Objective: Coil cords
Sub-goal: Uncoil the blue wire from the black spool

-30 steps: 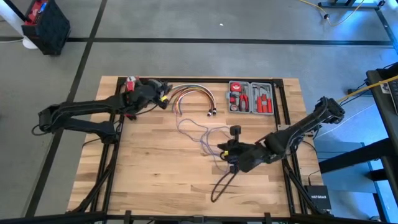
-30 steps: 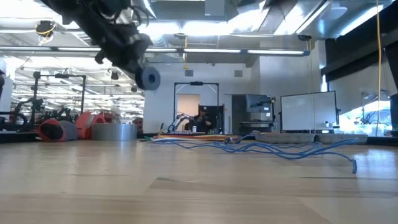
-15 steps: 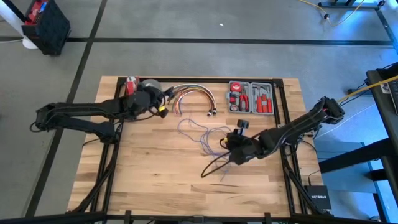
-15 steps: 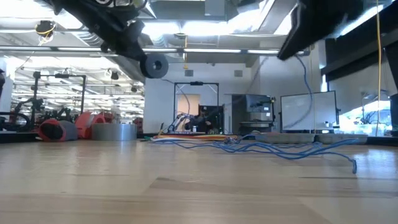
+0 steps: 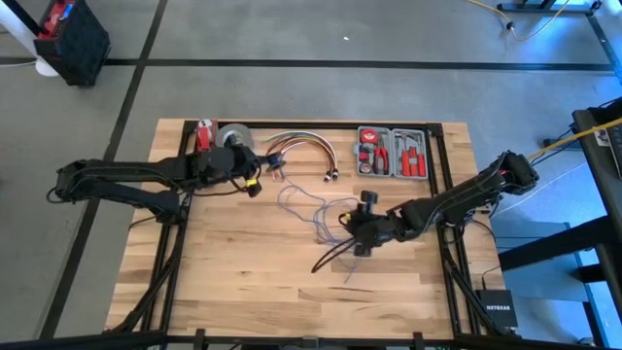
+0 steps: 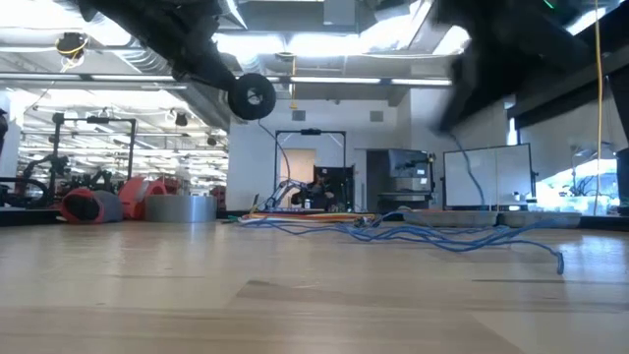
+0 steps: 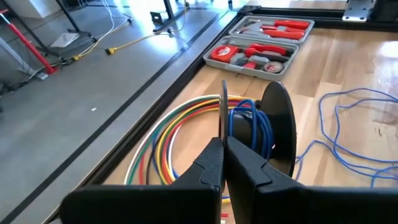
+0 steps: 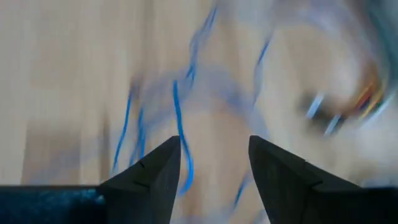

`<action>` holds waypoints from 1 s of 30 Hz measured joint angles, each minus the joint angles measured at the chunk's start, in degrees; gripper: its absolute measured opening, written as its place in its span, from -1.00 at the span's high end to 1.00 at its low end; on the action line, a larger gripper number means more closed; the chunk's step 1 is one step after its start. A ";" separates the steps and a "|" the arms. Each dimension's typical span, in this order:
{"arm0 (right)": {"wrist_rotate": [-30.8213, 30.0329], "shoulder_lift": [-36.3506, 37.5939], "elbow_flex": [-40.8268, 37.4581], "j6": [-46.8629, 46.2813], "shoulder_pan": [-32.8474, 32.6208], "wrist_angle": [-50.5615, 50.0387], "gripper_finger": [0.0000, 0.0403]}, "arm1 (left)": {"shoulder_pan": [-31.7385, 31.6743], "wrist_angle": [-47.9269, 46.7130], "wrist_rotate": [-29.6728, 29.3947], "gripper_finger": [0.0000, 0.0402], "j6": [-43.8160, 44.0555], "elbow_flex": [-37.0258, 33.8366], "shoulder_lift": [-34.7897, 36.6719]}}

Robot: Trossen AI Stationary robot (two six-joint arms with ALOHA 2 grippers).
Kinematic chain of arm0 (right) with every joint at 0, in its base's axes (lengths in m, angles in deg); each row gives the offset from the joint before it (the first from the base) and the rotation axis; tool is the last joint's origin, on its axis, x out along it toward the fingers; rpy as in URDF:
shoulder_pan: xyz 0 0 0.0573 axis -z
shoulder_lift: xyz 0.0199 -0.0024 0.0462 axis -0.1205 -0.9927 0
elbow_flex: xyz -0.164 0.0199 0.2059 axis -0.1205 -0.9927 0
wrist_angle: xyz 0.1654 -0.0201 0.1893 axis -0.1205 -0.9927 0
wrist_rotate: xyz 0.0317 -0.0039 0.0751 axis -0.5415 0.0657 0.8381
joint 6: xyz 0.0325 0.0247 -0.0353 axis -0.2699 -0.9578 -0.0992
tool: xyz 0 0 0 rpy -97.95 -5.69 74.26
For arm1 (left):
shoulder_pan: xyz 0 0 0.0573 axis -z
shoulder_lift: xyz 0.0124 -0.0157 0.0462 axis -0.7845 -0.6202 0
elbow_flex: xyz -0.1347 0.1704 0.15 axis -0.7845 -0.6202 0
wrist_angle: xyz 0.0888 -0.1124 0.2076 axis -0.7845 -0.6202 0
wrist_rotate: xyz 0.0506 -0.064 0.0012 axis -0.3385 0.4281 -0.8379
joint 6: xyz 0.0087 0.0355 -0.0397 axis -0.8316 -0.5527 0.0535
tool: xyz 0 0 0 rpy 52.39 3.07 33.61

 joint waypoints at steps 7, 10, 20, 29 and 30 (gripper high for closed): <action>14.52 -0.11 1.44 -13.68 0.07 -19.83 0.03 | 0.00 0.01 -0.02 0.99 0.16 0.00 0.00; 20.55 -0.09 5.99 -14.07 0.34 -22.66 0.03 | 0.00 0.01 -0.04 0.99 0.29 0.00 0.00; 3.69 -0.04 15.72 -0.73 0.43 -11.73 0.03 | 0.00 -0.06 -0.06 0.99 0.09 0.02 0.00; -4.66 -6.10 5.05 18.98 7.76 26.56 0.03 | 0.04 -0.08 -0.08 0.99 0.08 0.04 0.00; -3.65 -7.20 4.59 19.01 9.00 27.00 0.03 | 0.04 -0.08 -0.08 0.99 0.11 0.04 0.00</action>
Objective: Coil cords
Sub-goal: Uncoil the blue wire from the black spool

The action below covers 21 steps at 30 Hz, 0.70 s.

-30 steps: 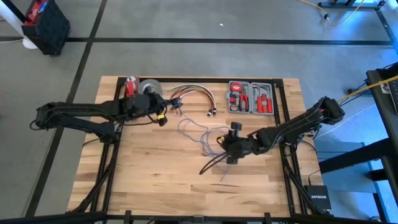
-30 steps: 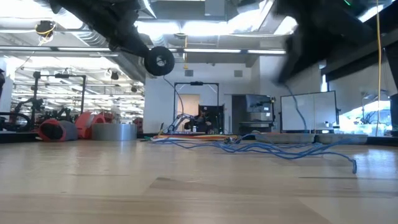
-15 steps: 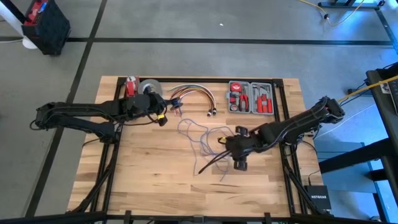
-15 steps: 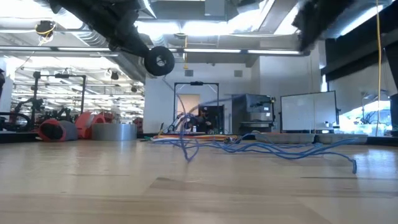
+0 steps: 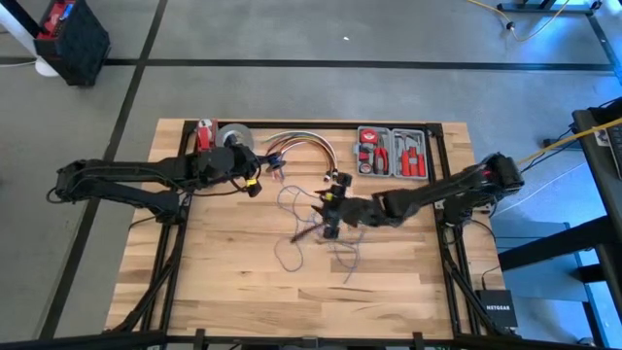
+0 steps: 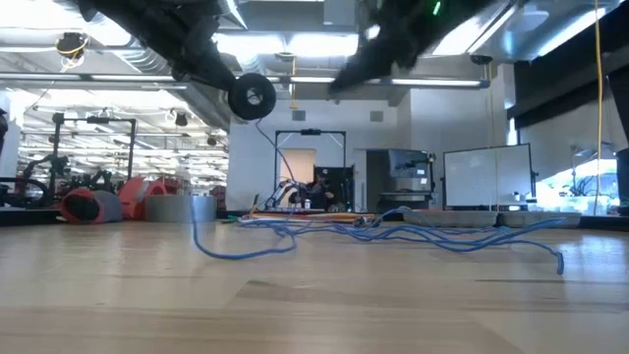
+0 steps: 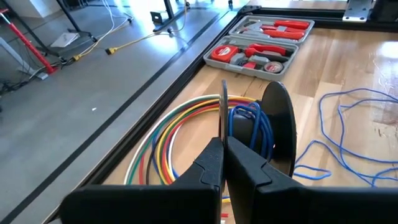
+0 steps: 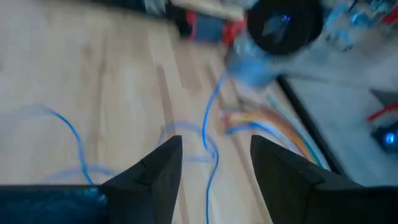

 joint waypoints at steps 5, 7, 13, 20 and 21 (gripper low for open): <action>3.50 -5.96 -0.45 -4.26 4.64 0.92 0.03 | 0.00 -0.13 0.07 0.99 0.24 0.02 0.00; 5.42 -8.20 -0.43 -5.37 5.65 2.30 0.03 | 0.02 -0.89 0.73 0.99 0.31 0.02 0.00; 6.33 -12.46 -0.45 -5.68 6.18 5.31 0.03 | 0.52 -2.38 1.73 0.99 0.24 0.02 0.00; 6.55 -12.71 -0.44 -2.38 6.88 10.49 0.03 | 2.58 3.33 5.77 0.99 -2.97 -0.02 -0.82; 7.14 -12.71 -0.45 -2.09 7.21 12.29 0.03 | 3.06 4.16 6.29 0.99 -3.53 -0.02 -0.91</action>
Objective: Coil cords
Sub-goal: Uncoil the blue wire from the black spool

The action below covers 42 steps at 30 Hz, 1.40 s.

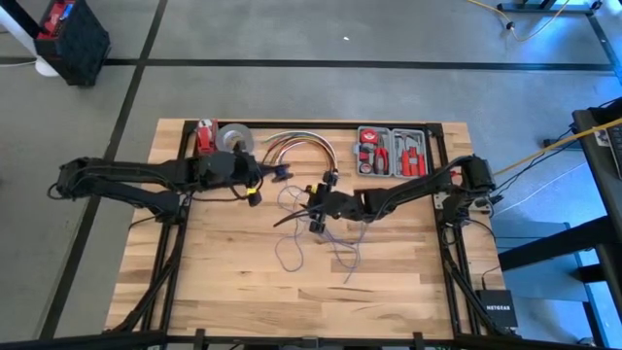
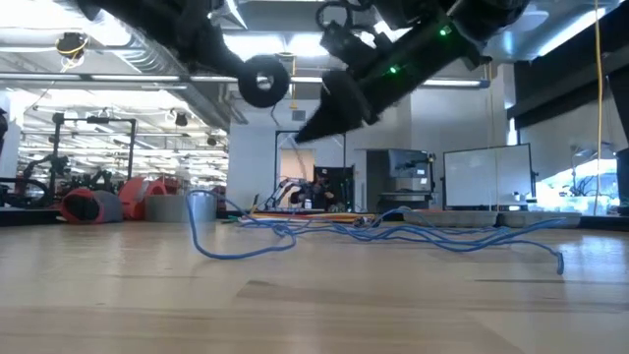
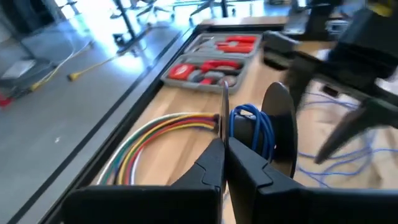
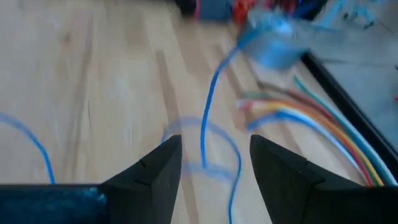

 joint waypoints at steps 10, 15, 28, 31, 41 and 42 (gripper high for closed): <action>9.93 0.11 0.02 -0.33 3.08 11.32 0.03 | 4.64 2.53 0.74 0.99 -3.39 -0.07 0.03; 11.08 -0.13 0.02 0.53 3.08 14.09 0.03 | 5.13 3.02 0.68 0.99 -4.09 -0.07 0.06; 9.27 -0.48 0.04 0.64 4.53 17.21 0.03 | 5.15 3.69 0.66 0.99 -4.03 -0.07 0.08; 10.36 -0.96 0.07 -0.60 5.08 17.70 0.08 | 5.15 3.64 0.66 0.99 -3.99 -0.07 0.08; 12.56 -1.75 0.09 -0.67 5.26 20.52 0.50 | 5.15 3.70 0.64 0.99 -4.02 -0.04 0.08; 12.60 -1.75 0.09 -0.72 5.26 20.94 0.54 | 5.15 3.72 0.63 0.99 -4.02 -0.04 0.08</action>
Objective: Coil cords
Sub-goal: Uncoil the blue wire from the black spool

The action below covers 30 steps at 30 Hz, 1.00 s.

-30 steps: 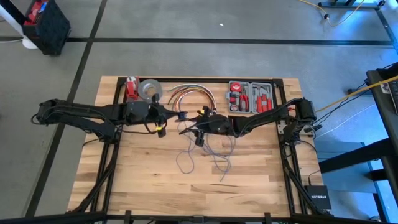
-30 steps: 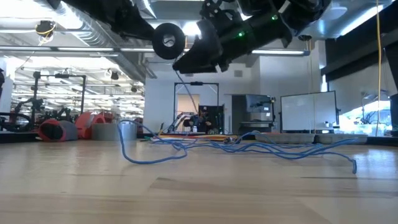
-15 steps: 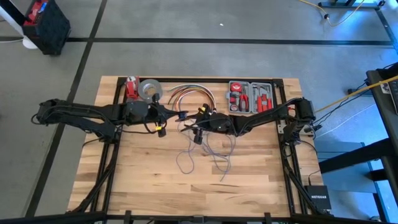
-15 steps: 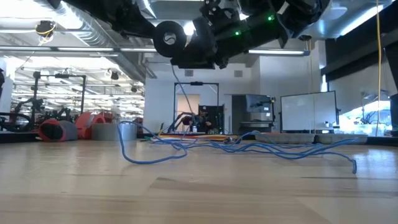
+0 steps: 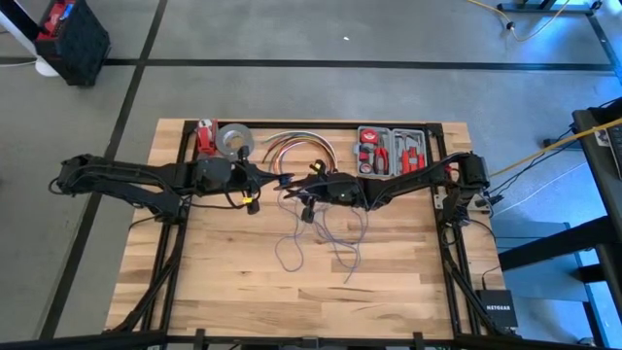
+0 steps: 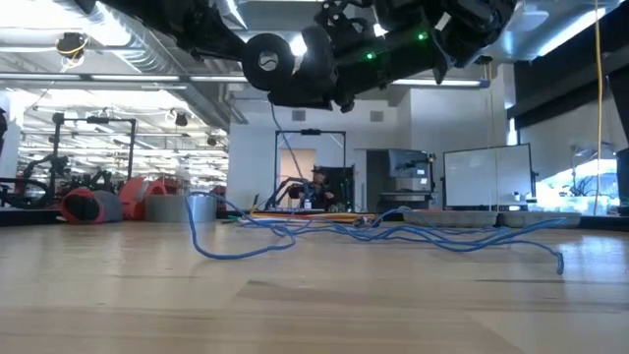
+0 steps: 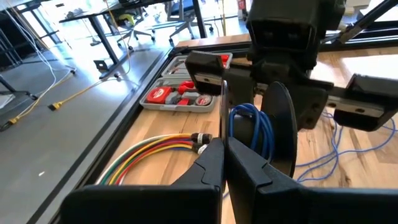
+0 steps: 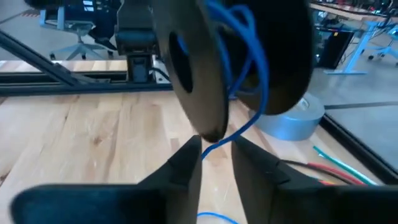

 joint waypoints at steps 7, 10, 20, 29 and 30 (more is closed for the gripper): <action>0.05 0.00 0.00 -2.37 0.07 -0.05 0.68 | 0.00 -0.12 0.00 0.99 0.21 0.00 0.00; 0.05 0.00 0.00 -2.37 0.07 -0.22 0.69 | 0.00 -0.12 -0.01 0.99 0.23 0.00 0.00; 0.01 0.00 0.00 -1.06 0.07 -0.67 0.94 | 0.00 -0.13 -0.01 0.99 0.21 0.00 0.00; 0.00 0.00 0.00 0.25 0.00 -1.06 0.98 | 0.00 -0.18 -0.02 0.99 0.15 0.00 0.00; 0.00 0.00 0.00 0.25 0.00 -1.07 0.99 | 0.00 -0.18 -0.01 0.99 0.10 0.00 0.00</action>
